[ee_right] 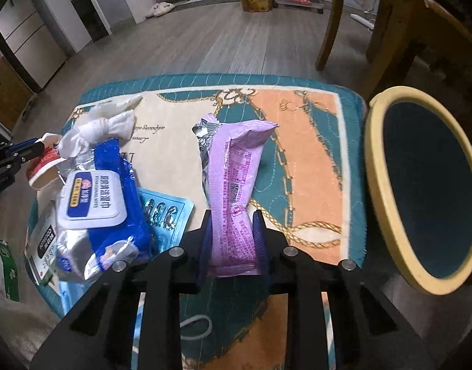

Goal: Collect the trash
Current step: 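Drop the purple wrapper into the bin with the right tool while the left tool grasps and drops white tissues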

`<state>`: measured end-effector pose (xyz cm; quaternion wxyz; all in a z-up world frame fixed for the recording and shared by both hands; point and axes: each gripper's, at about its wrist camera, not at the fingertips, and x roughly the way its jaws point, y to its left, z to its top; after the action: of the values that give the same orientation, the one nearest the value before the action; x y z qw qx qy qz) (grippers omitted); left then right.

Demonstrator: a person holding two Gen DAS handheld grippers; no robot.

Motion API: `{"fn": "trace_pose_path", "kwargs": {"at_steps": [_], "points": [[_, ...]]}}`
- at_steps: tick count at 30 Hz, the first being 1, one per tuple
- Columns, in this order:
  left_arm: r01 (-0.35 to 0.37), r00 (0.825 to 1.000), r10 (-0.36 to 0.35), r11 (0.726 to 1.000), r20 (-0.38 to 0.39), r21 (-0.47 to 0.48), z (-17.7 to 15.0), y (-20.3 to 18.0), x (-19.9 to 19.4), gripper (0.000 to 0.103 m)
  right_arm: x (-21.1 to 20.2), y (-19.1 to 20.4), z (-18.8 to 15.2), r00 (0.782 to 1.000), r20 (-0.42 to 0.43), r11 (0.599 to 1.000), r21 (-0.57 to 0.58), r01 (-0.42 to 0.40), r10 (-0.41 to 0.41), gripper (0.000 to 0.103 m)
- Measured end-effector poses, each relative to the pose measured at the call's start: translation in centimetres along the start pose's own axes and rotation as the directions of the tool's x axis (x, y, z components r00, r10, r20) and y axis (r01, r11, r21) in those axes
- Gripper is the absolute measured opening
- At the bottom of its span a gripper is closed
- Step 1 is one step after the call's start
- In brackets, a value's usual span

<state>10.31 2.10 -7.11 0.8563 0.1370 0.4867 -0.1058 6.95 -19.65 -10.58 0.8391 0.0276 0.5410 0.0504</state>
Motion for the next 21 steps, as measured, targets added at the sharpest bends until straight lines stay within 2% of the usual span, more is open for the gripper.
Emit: {"fn": "trace_pose_path", "kwargs": {"at_steps": [7, 11, 13, 17, 21], "points": [[0.010, 0.991, -0.019, 0.998, 0.135, 0.067, 2.1, -1.3, -7.9, 0.018, -8.2, 0.3, 1.8, 0.999, 0.047, 0.998, -0.064, -0.019, 0.022, 0.025], [0.027, 0.983, -0.043, 0.996, 0.180, 0.090, 3.0, -2.3, -11.2, 0.018, -11.7, -1.1, 1.2, 0.997, 0.065, 0.997, -0.067, -0.031, 0.035, 0.025], [0.033, 0.981, -0.052, 0.994, 0.188, 0.104, 3.0, -3.1, -11.6, 0.018, -12.1, -2.0, 0.7, 0.996, 0.081, 0.998, -0.043, -0.035, 0.038, 0.025], [0.102, 0.975, -0.115, 0.992, 0.188, 0.078, 3.5, -4.7, -11.0, 0.018, -12.5, -4.2, 0.7, 0.991, 0.106, 0.996, 0.046, -0.082, 0.076, 0.025], [0.119, 0.967, -0.143, 0.985, 0.211, 0.123, 5.0, -7.7, -10.9, 0.018, -13.0, -6.1, 0.8, 0.990, 0.125, 0.994, 0.076, -0.078, 0.068, 0.025]]}}
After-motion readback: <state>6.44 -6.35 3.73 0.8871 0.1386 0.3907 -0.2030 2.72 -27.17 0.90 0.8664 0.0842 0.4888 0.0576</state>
